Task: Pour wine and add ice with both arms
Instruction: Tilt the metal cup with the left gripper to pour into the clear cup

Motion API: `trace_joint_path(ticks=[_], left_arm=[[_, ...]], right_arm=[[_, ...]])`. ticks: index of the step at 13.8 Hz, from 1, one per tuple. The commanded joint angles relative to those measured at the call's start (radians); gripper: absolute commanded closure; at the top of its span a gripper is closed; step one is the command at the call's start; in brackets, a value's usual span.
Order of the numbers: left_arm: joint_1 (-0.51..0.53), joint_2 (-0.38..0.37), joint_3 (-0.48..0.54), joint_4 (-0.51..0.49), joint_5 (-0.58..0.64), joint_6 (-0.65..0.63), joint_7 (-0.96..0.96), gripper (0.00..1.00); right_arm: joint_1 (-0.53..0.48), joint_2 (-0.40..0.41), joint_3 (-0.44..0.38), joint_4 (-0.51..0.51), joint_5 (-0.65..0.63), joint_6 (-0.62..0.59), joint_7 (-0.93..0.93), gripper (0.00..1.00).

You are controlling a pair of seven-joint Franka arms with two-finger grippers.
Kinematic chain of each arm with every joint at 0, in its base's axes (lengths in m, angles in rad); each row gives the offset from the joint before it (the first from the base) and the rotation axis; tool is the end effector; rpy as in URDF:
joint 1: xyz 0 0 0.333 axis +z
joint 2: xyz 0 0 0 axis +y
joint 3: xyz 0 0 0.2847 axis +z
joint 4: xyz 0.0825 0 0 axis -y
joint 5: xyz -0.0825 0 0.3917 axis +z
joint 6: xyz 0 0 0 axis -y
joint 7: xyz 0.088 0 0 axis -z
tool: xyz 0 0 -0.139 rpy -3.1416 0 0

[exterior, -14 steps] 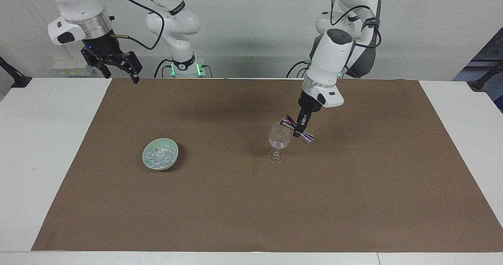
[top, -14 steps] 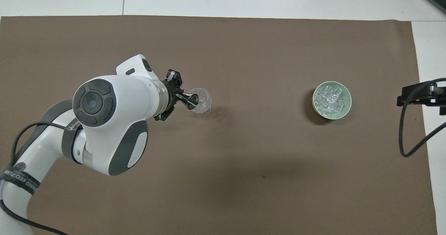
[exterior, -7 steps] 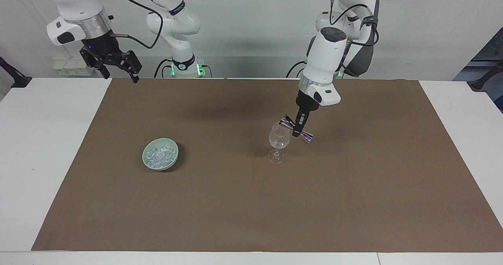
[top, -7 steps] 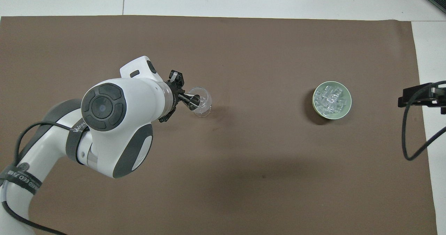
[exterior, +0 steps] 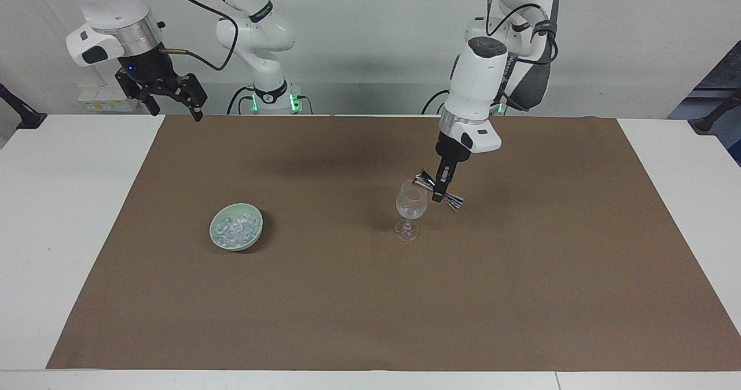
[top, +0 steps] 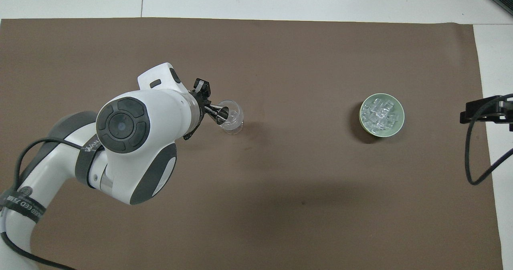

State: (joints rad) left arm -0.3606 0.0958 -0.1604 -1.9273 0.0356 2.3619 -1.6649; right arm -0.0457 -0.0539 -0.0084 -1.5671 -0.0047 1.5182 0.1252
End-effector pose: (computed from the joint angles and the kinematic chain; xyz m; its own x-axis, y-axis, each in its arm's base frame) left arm 0.5451 -0.3095 0.4104 0.4323 0.9016 -0.0146 0.8522 -0.4032 0.3336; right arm 0.5412 -0.0301 0.5881 0.9839 -0.1786 0.0055 -0.1786 -0.9839 0.0036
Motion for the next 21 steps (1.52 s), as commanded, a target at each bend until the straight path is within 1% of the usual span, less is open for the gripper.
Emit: trace_joint_path(ticks=[1,12,14,21], left_arm=[[-0.021,-0.002,0.016,0.004,0.035,0.019,-0.030,1.00],[-0.028,0.005,0.016,0.005,0.089,0.053,-0.032,1.00],[-0.038,0.005,0.016,0.004,0.130,0.060,-0.032,1.00],[-0.049,0.007,0.016,0.002,0.196,0.066,-0.032,1.00]], right_arm=[[-0.017,-0.018,0.004,-0.019,0.023,0.003,-0.036,0.00],[-0.014,-0.018,0.005,-0.016,0.023,0.003,-0.038,0.00],[-0.016,-0.017,0.005,-0.014,0.023,0.003,-0.038,0.00],[-0.014,-0.017,0.007,-0.014,0.025,0.007,-0.036,0.00]])
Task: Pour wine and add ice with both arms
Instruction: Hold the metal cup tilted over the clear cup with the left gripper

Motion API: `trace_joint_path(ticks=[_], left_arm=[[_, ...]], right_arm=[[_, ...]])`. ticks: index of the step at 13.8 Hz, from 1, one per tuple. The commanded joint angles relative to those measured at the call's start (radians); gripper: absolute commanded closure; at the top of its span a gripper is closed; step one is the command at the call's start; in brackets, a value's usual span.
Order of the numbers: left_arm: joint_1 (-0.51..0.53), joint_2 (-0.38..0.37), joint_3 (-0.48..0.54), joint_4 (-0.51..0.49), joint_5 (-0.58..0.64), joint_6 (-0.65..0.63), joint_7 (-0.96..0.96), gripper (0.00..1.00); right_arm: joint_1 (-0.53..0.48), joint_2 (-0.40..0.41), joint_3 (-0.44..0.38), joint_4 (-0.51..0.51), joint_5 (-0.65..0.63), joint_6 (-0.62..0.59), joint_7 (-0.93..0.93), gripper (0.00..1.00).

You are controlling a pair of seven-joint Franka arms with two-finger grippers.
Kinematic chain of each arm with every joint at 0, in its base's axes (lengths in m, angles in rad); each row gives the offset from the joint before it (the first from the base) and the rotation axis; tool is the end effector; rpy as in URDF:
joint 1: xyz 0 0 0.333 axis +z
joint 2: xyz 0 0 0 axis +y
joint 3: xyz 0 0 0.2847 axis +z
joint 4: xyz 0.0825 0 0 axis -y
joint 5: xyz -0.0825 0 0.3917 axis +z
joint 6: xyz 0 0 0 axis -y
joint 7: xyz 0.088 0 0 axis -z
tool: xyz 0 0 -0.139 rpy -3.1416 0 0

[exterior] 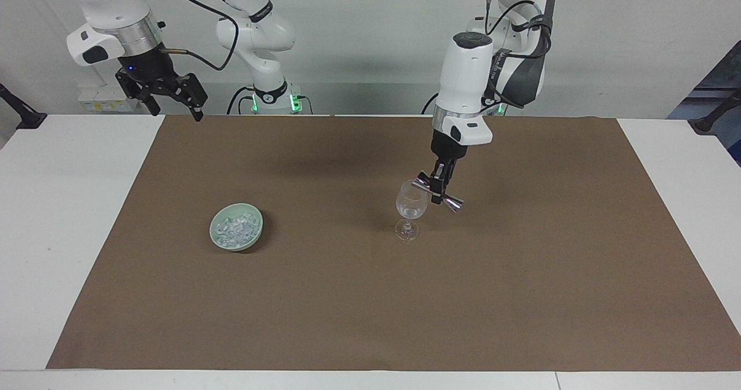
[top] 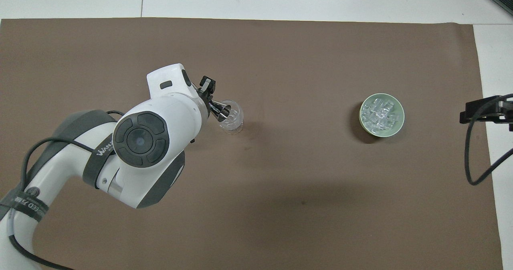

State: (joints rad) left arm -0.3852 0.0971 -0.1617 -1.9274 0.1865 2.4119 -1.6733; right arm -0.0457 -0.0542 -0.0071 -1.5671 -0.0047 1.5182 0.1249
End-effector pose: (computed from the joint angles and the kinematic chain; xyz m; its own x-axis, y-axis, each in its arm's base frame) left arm 0.5434 -0.3229 0.4165 0.5045 0.8560 0.1128 0.7728 -0.5060 0.3830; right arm 0.5412 -0.0294 0.5882 0.9842 -0.1770 0.0058 -0.1770 -0.9842 0.0036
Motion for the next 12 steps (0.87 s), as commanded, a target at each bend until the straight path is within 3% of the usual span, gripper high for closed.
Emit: trace_joint_path(ticks=[1,12], left_arm=[[-0.032,0.006,0.018,0.002,0.053,0.018,-0.023,1.00],[-0.037,0.006,0.018,0.004,0.128,0.038,-0.023,1.00]], right_arm=[[-0.013,-0.016,0.006,-0.014,0.025,0.007,-0.036,0.00],[-0.011,-0.016,0.004,-0.013,0.025,0.003,-0.028,0.00]])
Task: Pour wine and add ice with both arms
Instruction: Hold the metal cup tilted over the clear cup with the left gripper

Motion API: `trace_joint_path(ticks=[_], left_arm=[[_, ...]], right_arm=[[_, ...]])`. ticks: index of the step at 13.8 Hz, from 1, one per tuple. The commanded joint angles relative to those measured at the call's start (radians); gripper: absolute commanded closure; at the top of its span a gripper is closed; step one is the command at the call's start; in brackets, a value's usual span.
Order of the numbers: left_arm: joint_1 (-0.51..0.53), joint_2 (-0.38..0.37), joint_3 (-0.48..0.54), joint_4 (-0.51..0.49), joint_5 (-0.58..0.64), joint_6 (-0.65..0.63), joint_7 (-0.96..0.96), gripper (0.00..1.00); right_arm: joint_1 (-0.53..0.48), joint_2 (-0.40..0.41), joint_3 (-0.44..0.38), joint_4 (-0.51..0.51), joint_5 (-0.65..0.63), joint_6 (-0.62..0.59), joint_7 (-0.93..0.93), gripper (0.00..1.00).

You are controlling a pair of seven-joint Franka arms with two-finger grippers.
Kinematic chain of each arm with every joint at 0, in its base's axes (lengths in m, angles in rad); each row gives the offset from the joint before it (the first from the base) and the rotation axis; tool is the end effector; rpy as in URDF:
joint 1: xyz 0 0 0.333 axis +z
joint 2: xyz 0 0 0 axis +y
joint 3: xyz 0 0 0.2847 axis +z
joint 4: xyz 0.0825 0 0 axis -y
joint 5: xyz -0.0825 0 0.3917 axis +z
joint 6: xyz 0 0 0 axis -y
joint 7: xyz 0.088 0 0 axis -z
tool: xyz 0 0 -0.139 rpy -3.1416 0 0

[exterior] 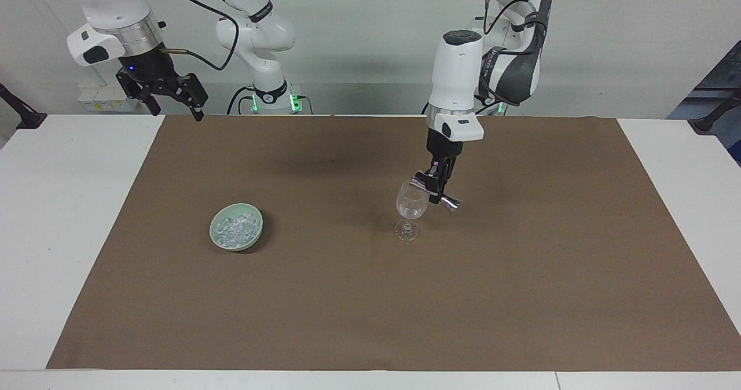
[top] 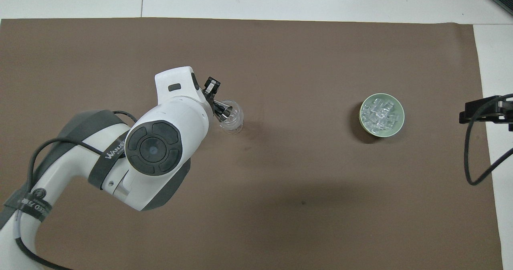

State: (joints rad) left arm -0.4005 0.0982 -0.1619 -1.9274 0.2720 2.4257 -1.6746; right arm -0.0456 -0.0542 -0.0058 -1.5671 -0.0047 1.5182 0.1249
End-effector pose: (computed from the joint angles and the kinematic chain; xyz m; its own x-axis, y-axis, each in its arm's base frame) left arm 0.5406 -0.3307 0.4181 0.5425 0.8190 0.1868 0.7241 -0.5686 0.3904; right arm 0.5412 -0.0286 0.5882 0.9844 -0.1756 0.0058 -0.1756 -0.9844 0.0037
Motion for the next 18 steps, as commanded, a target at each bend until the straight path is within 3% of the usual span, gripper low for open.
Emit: trace_joint_path(ticks=[1,18], left_arm=[[-0.021,0.005,0.018,0.004,0.046,0.030,-0.022,1.00],[-0.021,0.011,0.018,0.016,0.079,0.033,-0.019,1.00]], right_arm=[[-0.011,-0.016,0.003,-0.013,0.025,0.003,-0.028,0.00],[-0.011,-0.016,0.004,-0.013,0.025,0.003,-0.028,0.00]])
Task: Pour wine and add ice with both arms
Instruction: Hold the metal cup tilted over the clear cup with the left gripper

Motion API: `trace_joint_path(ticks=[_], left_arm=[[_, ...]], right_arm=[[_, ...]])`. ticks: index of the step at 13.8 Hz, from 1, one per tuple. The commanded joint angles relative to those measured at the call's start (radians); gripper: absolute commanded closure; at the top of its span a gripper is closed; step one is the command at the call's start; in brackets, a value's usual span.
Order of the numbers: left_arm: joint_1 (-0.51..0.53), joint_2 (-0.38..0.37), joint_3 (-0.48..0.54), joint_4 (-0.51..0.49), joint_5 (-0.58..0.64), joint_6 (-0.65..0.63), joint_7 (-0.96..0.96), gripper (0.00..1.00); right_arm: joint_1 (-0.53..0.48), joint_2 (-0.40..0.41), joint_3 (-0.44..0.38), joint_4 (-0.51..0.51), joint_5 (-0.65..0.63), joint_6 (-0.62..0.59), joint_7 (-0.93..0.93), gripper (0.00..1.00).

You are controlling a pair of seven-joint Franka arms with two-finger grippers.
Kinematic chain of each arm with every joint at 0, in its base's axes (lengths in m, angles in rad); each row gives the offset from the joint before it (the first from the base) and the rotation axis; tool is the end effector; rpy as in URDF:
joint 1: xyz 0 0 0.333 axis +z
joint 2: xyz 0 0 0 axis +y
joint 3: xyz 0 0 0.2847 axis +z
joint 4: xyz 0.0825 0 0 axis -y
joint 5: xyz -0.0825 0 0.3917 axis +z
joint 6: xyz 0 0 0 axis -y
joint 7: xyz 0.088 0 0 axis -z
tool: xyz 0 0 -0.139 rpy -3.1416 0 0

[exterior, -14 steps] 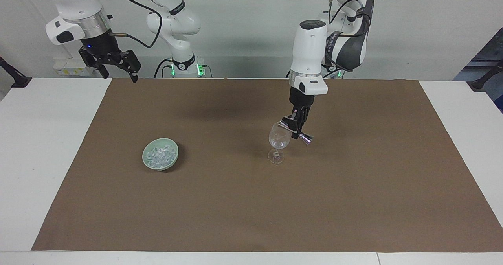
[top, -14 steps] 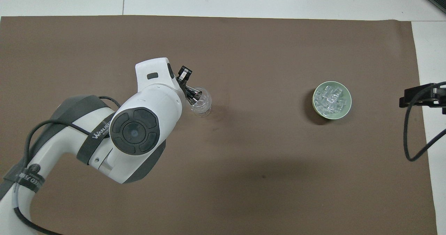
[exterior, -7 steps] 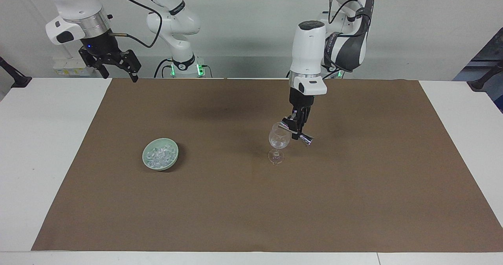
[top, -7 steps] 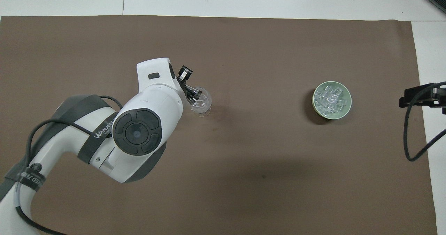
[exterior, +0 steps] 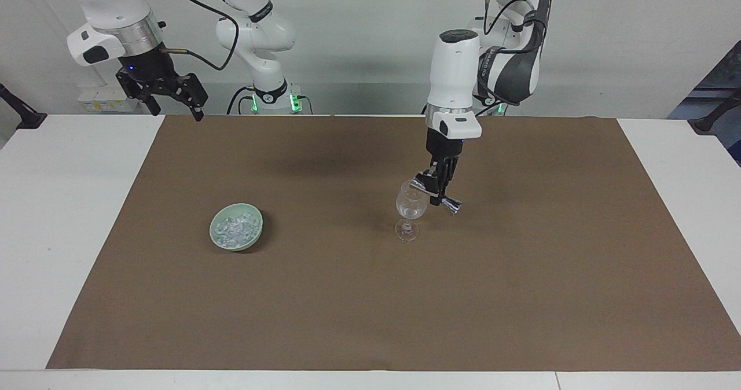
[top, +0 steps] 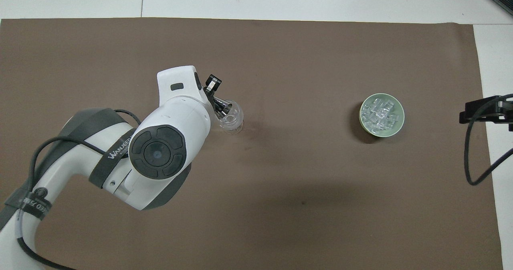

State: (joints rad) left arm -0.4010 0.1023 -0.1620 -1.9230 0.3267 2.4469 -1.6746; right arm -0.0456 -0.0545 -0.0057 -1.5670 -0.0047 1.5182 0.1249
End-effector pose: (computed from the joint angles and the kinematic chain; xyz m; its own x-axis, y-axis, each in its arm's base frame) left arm 0.5433 -0.3324 0.4209 0.5577 0.7969 0.2323 0.6899 -0.6006 0.4042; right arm 0.5411 -0.0285 0.5885 0.9845 -0.1755 0.0062 -0.1755 -0.9845 0.0036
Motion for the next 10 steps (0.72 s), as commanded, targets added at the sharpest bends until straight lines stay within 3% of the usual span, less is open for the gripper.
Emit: trace_joint_path(ticks=[1,10], left_arm=[[-0.021,0.007,0.018,0.012,0.025,0.012,-0.017,1.00],[-0.022,0.007,0.016,0.006,0.041,0.012,-0.017,1.00]], right_arm=[[-0.011,-0.016,0.003,-0.013,0.025,0.003,-0.028,0.00],[-0.011,-0.016,0.003,-0.013,0.025,0.003,-0.028,0.00]])
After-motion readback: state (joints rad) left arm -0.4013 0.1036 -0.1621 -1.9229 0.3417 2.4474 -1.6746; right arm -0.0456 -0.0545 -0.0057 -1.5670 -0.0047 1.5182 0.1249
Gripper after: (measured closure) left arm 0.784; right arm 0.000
